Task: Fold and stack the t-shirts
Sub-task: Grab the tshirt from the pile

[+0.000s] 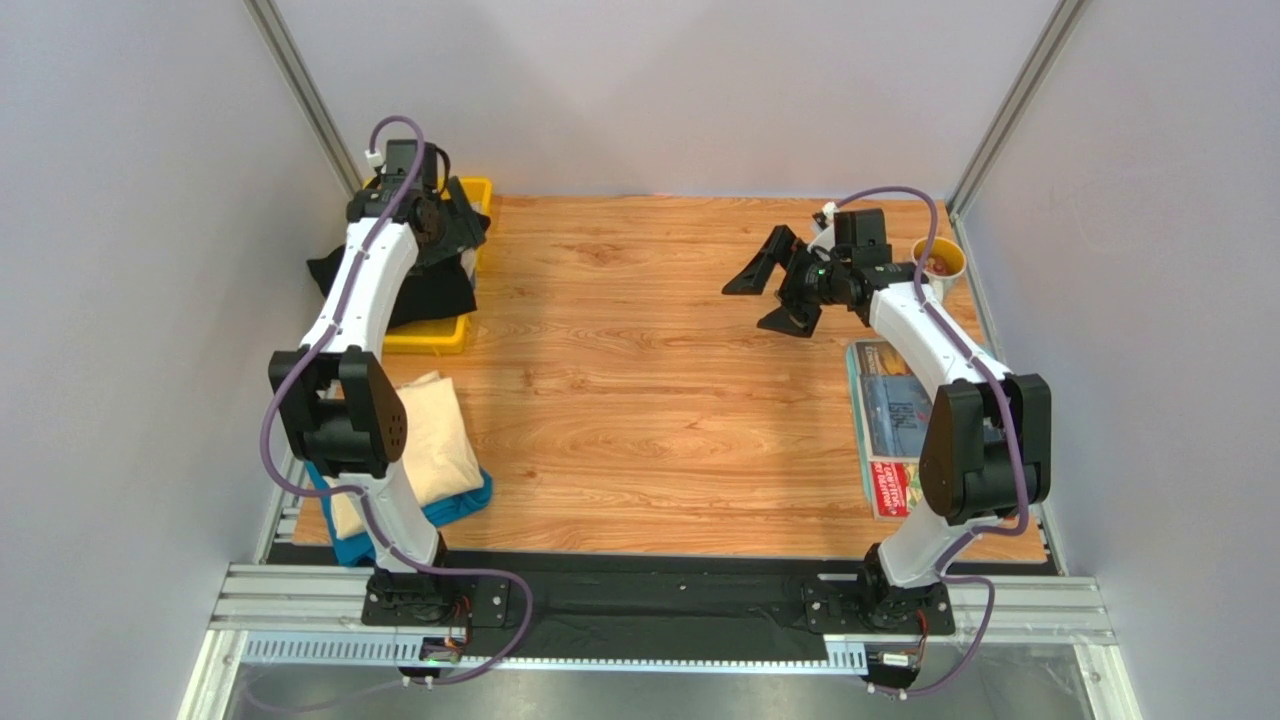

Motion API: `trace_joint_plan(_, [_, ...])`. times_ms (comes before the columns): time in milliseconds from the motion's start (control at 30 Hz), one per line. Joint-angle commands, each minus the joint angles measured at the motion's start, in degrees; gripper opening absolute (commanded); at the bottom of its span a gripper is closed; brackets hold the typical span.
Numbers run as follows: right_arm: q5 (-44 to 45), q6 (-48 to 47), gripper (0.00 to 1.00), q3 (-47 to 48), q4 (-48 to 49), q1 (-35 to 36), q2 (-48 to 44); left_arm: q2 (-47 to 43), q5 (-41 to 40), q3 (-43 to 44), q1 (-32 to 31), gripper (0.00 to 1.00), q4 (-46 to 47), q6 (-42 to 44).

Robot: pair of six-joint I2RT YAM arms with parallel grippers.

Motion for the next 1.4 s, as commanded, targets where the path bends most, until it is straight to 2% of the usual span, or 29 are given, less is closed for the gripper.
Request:
trace_joint_plan(0, [0.3,-0.1,1.0,0.4,-1.2,-0.1,-1.6,-2.1,-10.7,-2.7,-1.9,0.99,2.9,6.0])
trace_joint_plan(167, [-0.4,0.3,1.0,-0.6,-0.6,-0.1,-1.9,6.3,-5.9,6.4,-0.7,1.0,-2.1,6.8])
trace_joint_plan(467, [-1.2,-0.2,1.0,-2.1,-0.5,-0.4,-3.3,11.3,-6.9,9.5,0.3,0.99,-0.1,10.5])
trace_joint_plan(600, [-2.2,-0.5,1.0,-2.6,-0.6,-0.7,-3.1,13.0,-7.7,9.4,1.7,0.96,1.2,10.9])
trace_joint_plan(633, [-2.4,-0.5,1.0,-2.6,-0.5,-0.8,-3.2,13.3,-8.3,9.3,1.8,0.93,1.7,11.0])
trace_joint_plan(767, [-3.4,-0.8,1.0,-2.2,-0.3,-1.0,-2.1,15.4,-11.0,8.9,1.7,0.7,1.5,10.9])
trace_joint_plan(900, [-5.2,-0.5,1.0,-2.1,0.6,-1.0,-1.2,15.8,-10.3,5.8,1.7,0.67,2.4,9.3])
trace_joint_plan(1000, [-6.0,-0.6,1.0,-1.8,0.8,-1.0,-0.5,15.8,-8.1,3.9,1.7,0.59,3.8,7.9])
trace_joint_plan(1033, [-6.1,-0.6,1.0,-1.5,0.7,-1.0,-0.1,15.7,-7.5,3.6,1.7,0.48,4.7,7.8])
trace_joint_plan(1100, [-6.2,-0.6,1.0,-1.4,0.7,-1.0,0.0,15.8,-6.6,3.0,1.7,0.31,5.1,7.7])
trace_joint_plan(1133, [-6.2,-0.8,1.0,-1.3,0.7,-1.0,0.3,15.8,-6.5,3.0,1.8,0.0,5.2,7.7])
trace_joint_plan(1367, [-7.5,-0.9,1.0,-1.0,1.1,-1.0,1.0,11.3,-5.0,5.4,1.6,0.0,4.4,5.3])
